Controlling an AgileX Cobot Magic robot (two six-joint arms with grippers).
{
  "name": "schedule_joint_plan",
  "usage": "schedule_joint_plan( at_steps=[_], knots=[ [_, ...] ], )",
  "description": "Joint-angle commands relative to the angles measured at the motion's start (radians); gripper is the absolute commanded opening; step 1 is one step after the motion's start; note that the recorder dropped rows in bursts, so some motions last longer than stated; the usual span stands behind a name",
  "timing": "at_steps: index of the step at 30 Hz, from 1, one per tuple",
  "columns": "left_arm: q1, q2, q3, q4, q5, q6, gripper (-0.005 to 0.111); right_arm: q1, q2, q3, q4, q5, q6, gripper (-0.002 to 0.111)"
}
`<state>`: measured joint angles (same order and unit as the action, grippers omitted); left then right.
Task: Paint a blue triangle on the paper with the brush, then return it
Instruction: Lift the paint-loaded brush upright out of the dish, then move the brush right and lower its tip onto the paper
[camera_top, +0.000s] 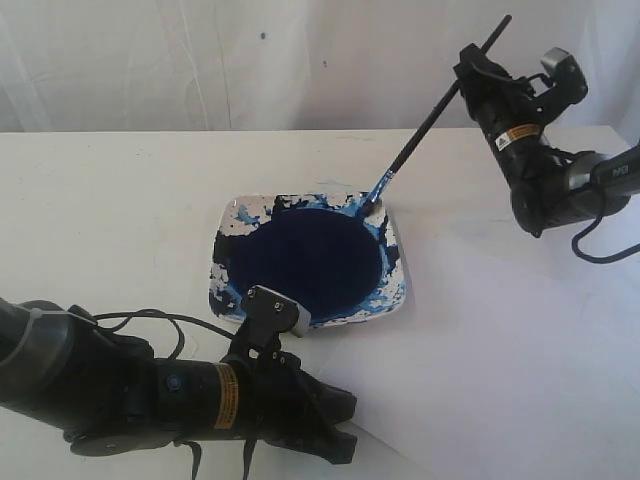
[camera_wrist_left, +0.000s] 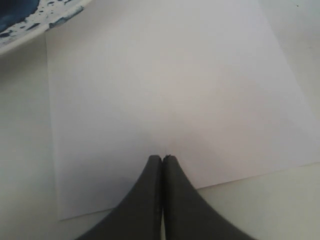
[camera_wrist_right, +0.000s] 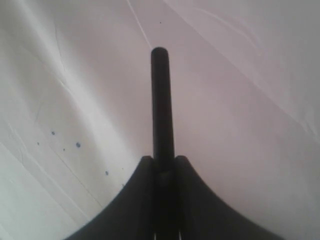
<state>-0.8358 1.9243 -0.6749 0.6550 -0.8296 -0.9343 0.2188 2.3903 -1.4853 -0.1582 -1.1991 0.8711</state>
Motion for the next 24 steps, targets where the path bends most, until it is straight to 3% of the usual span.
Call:
schedule_joint_plan(
  at_steps=[1,10,15,21,24],
  knots=[
    [-0.003,0.009,0.011,0.034,0.075,0.001,0.000,-0.011,-0.045,-0.006,-0.060,-0.022,0.012,0.003],
    [-0.003,0.009,0.011,0.032,0.075,0.001,0.000,-0.021,-0.140,0.025,-0.151,-0.022,0.129,0.003],
    [-0.003,0.009,0.011,0.029,0.075,-0.008,0.000,-0.087,-0.211,0.071,-0.393,-0.022,0.274,0.003],
    [-0.003,0.009,0.011,0.029,0.075,-0.008,0.000,-0.210,-0.311,0.121,-0.697,-0.022,0.608,0.000],
    [-0.003,0.009,0.011,0.036,0.075,-0.008,0.000,-0.237,-0.363,0.175,-0.767,-0.022,0.615,0.000]
  ],
)
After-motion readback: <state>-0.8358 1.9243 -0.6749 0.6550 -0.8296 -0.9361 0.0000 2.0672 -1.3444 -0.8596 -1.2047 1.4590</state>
